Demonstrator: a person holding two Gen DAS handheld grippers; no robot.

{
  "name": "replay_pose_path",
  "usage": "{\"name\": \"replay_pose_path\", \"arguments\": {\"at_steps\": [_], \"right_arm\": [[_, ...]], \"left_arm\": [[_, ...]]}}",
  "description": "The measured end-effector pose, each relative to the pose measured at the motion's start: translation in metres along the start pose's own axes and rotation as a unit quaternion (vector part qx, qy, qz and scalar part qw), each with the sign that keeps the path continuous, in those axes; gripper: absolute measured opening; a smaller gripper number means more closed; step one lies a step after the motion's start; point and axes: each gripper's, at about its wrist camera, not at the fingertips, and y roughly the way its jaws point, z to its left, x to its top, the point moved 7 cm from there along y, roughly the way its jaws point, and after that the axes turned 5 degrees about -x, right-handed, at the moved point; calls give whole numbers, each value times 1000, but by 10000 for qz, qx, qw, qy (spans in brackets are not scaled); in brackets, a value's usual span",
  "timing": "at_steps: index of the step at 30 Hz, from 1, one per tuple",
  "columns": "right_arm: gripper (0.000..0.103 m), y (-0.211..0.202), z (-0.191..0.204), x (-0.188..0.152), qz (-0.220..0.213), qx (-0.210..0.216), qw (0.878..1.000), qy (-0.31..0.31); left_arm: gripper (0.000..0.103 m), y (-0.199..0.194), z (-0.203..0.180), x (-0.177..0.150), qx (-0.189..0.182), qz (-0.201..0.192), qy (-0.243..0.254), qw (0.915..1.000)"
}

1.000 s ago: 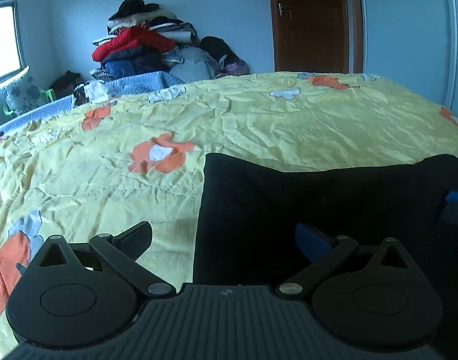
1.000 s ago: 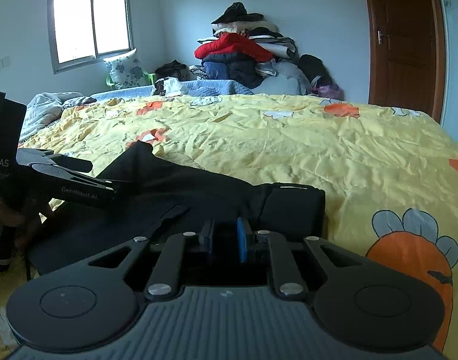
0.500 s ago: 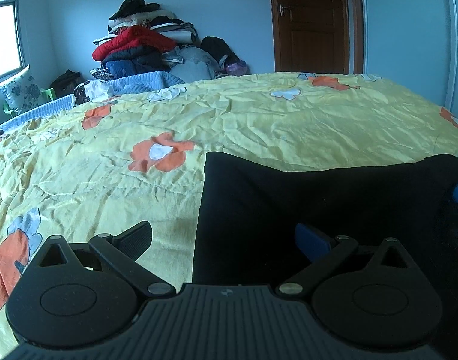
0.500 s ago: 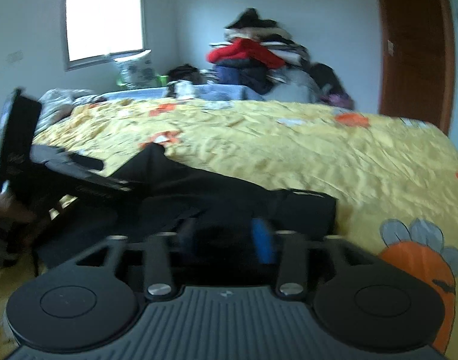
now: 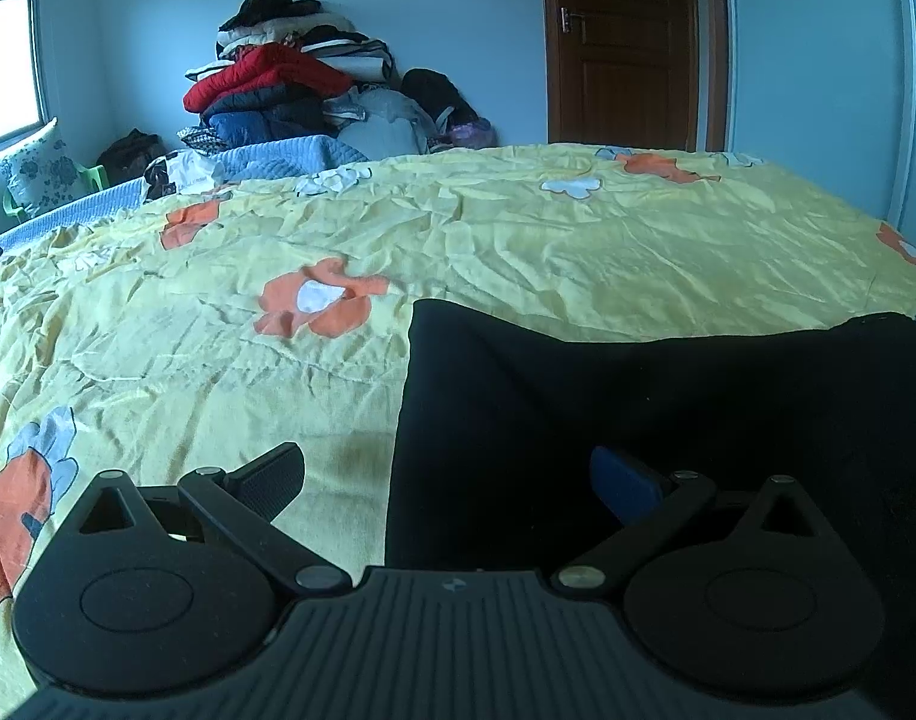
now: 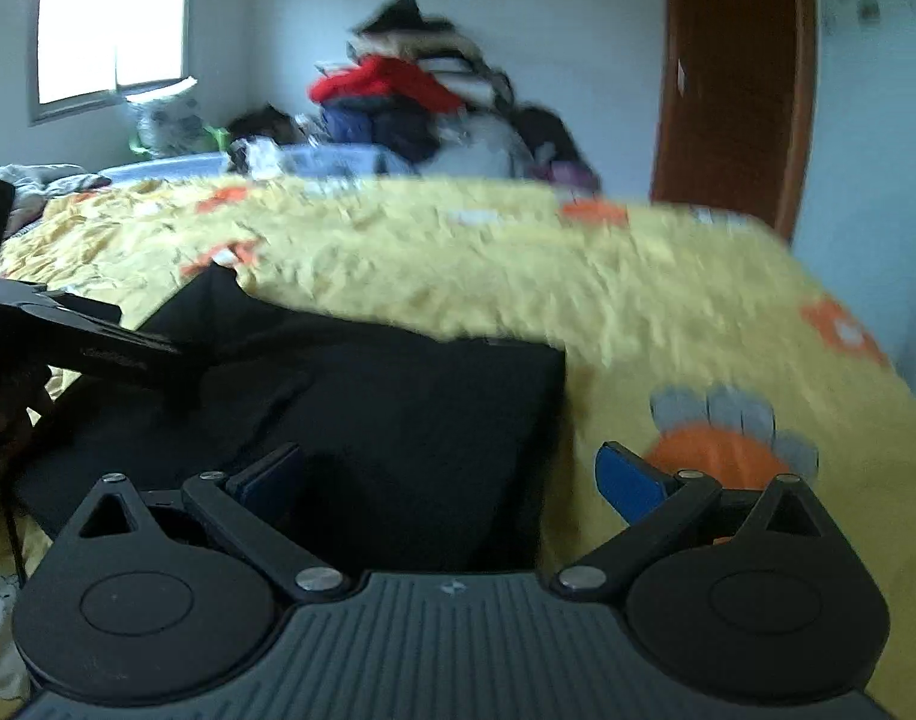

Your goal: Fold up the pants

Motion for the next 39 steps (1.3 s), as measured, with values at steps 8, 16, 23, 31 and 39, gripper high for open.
{"name": "replay_pose_path", "arguments": {"at_steps": [8, 16, 23, 31, 39], "right_arm": [[103, -5, -15, -4, 96, -330, 9993, 122], [103, -6, -47, 6, 238, 815, 9881, 1283], [103, 17, -51, 3, 879, 2353, 9512, 1794], [100, 44, -44, 19, 1110, 3264, 9157, 2066], [31, 58, -35, 13, 1107, 2813, 9282, 2170]], "left_arm": [[103, -45, -17, -25, -1205, 464, 286, 9912], [102, -46, 29, -21, -1869, 552, -606, 9790], [102, -21, 43, -19, -3189, 947, -1534, 9305], [102, 1, 33, -11, -3816, 805, -1953, 8999], [33, -9, 24, -15, -2845, 573, -1132, 9502]]}}
